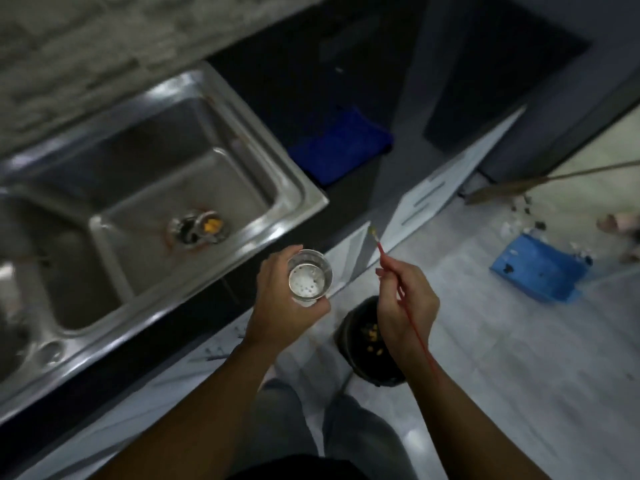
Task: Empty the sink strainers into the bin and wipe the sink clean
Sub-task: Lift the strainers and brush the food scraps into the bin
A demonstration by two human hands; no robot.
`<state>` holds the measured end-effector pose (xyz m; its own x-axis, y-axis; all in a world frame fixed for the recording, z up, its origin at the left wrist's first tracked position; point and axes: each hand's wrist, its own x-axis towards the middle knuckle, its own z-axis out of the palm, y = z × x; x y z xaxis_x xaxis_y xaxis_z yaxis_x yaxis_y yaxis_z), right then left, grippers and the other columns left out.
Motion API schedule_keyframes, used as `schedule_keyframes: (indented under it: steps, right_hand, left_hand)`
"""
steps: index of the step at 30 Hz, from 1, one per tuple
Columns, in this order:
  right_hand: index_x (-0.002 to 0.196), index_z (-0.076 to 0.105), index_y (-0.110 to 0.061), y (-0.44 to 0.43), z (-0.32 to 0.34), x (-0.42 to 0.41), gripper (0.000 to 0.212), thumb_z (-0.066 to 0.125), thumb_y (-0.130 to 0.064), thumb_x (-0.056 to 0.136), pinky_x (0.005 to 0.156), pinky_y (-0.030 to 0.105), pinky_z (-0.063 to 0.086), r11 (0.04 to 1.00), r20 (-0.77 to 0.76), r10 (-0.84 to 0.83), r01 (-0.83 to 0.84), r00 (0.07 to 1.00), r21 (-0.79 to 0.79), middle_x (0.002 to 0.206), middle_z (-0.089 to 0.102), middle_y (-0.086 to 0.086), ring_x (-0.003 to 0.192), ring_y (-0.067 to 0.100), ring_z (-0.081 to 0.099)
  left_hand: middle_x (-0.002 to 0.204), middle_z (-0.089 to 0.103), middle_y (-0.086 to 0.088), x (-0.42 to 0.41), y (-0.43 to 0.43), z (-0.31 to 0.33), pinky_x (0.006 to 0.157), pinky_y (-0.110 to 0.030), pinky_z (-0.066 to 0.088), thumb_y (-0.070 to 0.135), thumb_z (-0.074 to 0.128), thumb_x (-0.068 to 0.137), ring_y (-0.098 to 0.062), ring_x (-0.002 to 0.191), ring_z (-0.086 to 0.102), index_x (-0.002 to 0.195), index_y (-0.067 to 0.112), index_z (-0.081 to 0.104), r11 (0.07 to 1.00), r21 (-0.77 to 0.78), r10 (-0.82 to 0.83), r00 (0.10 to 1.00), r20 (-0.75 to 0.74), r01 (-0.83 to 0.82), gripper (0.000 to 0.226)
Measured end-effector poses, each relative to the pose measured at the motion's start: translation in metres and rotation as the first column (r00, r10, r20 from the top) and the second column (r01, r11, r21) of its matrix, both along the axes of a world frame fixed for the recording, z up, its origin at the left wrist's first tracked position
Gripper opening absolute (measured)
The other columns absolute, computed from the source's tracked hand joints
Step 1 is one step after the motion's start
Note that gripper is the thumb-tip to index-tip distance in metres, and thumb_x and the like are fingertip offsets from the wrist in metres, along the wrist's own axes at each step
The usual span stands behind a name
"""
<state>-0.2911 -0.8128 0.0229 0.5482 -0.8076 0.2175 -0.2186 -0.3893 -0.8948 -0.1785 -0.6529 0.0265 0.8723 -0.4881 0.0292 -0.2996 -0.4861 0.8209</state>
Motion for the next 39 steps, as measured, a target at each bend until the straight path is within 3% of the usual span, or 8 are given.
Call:
schedule_keyframes:
  steps: [6,10,14,16,20,29,35,39]
  right_hand:
    - [0.114,0.073,-0.013,0.057,0.050,0.112,0.028,0.058,-0.007,0.091,0.080,0.016,0.050,0.950,0.118,0.303,-0.290,0.946,-0.116,0.099,0.071,-0.004,0.089,0.009,0.068]
    - [0.127,0.067,-0.017,0.110,0.054,0.179,0.035,0.059,-0.011,0.094,0.070,0.019,0.052,0.839,0.024,0.532,-0.523,0.847,-0.149,0.087,0.070,-0.001,0.075,0.008,0.065]
    - [0.127,0.067,-0.018,0.151,0.047,0.231,0.032,0.052,-0.021,0.100,0.075,0.027,0.054,0.657,-0.161,0.714,-0.731,0.682,-0.185,0.093,0.073,0.000,0.079,0.009,0.066]
    - [0.123,0.069,-0.017,0.164,0.037,0.248,0.029,0.054,-0.021,0.099,0.077,0.031,0.055,0.633,-0.250,0.708,-0.751,0.660,-0.190,0.095,0.074,0.003,0.082,0.015,0.069]
    - [0.105,0.072,-0.010,0.175,0.011,0.256,0.034,0.046,-0.031,0.097,0.068,0.034,0.052,0.659,-0.396,0.638,-0.734,0.661,-0.165,0.081,0.069,0.009,0.072,0.025,0.065]
    - [0.114,0.068,-0.011,0.183,-0.004,0.261,0.038,0.041,-0.031,0.097,0.070,0.005,0.033,0.659,-0.559,0.538,-0.729,0.630,-0.187,0.090,0.066,0.000,0.073,0.000,0.048]
    - [0.113,0.069,-0.003,0.182,0.000,0.262,0.037,0.044,-0.026,0.099,0.077,0.025,0.051,0.593,-0.558,0.595,-0.785,0.579,-0.181,0.092,0.070,0.008,0.078,0.014,0.063]
    - [0.116,0.070,-0.004,0.182,0.001,0.264,0.032,0.048,-0.019,0.098,0.069,0.037,0.054,0.609,-0.567,0.590,-0.777,0.575,-0.155,0.088,0.069,0.008,0.074,0.020,0.064]
  left_hand:
    - [0.136,0.048,0.021,0.073,0.089,0.048,0.114,-0.044,0.040,0.019,0.084,0.061,-0.019,0.133,0.048,0.134,0.043,0.042,0.974,-0.122,0.200,0.977,0.070,-0.191,0.088]
    - [0.122,0.054,0.039,0.120,0.140,0.059,0.103,-0.012,0.042,0.008,0.080,0.057,0.007,0.120,0.055,0.116,0.068,0.046,0.935,-0.138,0.338,0.939,0.058,-0.328,0.091]
    - [0.127,0.060,0.014,0.157,0.193,0.035,0.104,-0.027,0.048,0.014,0.079,0.060,-0.006,0.119,0.058,0.126,0.047,0.054,0.884,-0.033,0.462,0.881,-0.100,-0.467,0.078]
    - [0.133,0.057,0.004,0.172,0.216,0.013,0.106,-0.029,0.046,0.013,0.080,0.062,-0.013,0.122,0.057,0.132,0.026,0.056,0.879,0.041,0.477,0.872,-0.115,-0.475,0.075]
    - [0.141,0.049,-0.006,0.197,0.243,-0.025,0.102,-0.015,0.034,0.004,0.087,0.061,-0.020,0.127,0.052,0.140,0.012,0.050,0.895,0.135,0.444,0.875,-0.192,-0.424,0.087]
    - [0.139,0.044,-0.007,0.230,0.255,-0.076,0.106,-0.043,0.047,0.012,0.098,0.053,-0.029,0.126,0.051,0.136,0.013,0.044,0.919,0.297,0.363,0.852,-0.378,-0.260,0.099]
    - [0.140,0.043,-0.006,0.241,0.243,-0.104,0.105,-0.042,0.047,0.015,0.098,0.052,-0.028,0.127,0.049,0.136,0.015,0.042,0.918,0.326,0.345,0.863,-0.369,-0.227,0.101]
    - [0.139,0.040,-0.008,0.246,0.239,-0.122,0.101,-0.039,0.048,0.020,0.100,0.050,-0.027,0.126,0.049,0.133,0.013,0.041,0.911,0.344,0.354,0.861,-0.365,-0.229,0.101]
